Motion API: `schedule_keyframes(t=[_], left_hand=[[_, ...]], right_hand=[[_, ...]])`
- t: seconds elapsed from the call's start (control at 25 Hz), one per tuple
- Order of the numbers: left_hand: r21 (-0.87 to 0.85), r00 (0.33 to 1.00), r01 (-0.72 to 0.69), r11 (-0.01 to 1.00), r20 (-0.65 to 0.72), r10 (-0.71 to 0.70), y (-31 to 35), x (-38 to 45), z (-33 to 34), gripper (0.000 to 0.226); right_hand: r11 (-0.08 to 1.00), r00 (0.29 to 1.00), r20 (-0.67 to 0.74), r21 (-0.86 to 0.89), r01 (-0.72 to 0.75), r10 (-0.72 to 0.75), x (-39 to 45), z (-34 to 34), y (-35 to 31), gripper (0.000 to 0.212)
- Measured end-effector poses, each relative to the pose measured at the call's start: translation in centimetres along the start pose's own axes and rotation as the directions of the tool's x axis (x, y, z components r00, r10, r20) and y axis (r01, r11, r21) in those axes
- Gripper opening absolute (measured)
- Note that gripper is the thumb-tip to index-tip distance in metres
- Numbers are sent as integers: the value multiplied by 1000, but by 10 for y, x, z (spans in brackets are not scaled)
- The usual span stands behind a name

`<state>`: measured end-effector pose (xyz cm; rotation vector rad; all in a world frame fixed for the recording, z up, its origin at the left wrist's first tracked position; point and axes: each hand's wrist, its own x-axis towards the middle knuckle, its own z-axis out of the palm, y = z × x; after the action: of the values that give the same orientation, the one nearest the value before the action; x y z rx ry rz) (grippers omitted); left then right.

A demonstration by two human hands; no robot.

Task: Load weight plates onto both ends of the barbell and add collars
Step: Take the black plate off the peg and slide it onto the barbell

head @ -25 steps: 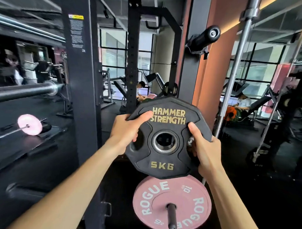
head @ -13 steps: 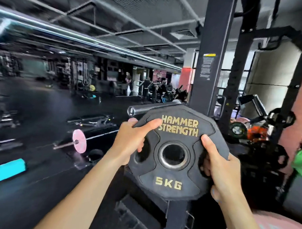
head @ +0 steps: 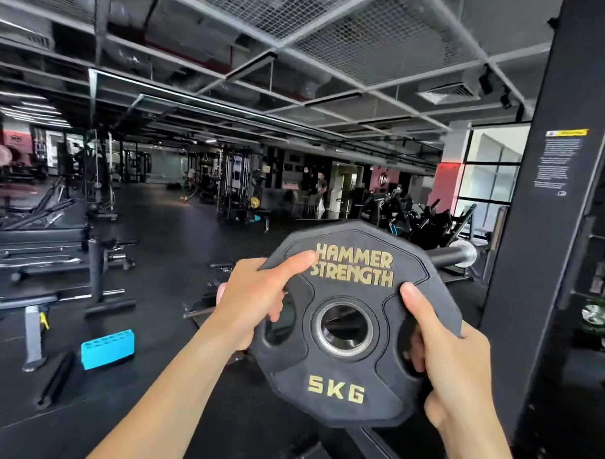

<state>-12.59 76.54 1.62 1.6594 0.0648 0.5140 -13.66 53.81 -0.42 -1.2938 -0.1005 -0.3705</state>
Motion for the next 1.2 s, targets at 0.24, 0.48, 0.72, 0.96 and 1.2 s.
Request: schedule_keyframes(t=[0.24,0.48,0.72,0.96,1.2], left_hand=[[-29,992,-40,999,116,43,-8,107,41,58],[-80,976,-14,997,218,31,-29,185,78,74],[-132,929,-1,991,367,50,-43,216,92,69],[-210,845,43,977,529,77,-59,235,109,59],[-317,795,77,945,592,134,-73,255,137,51]], right_hand=[[997,990,-126,25,73,-69,80,25,10,36],[990,962,-233,-22,141,-143,132,36,27,38],[967,901,-350,-110,230,-255,131,46,31,30],[959,822,-494,-156,238,-285,121,64,43,26],[929,782,-512,-289,232,-355,138,51,56,25]])
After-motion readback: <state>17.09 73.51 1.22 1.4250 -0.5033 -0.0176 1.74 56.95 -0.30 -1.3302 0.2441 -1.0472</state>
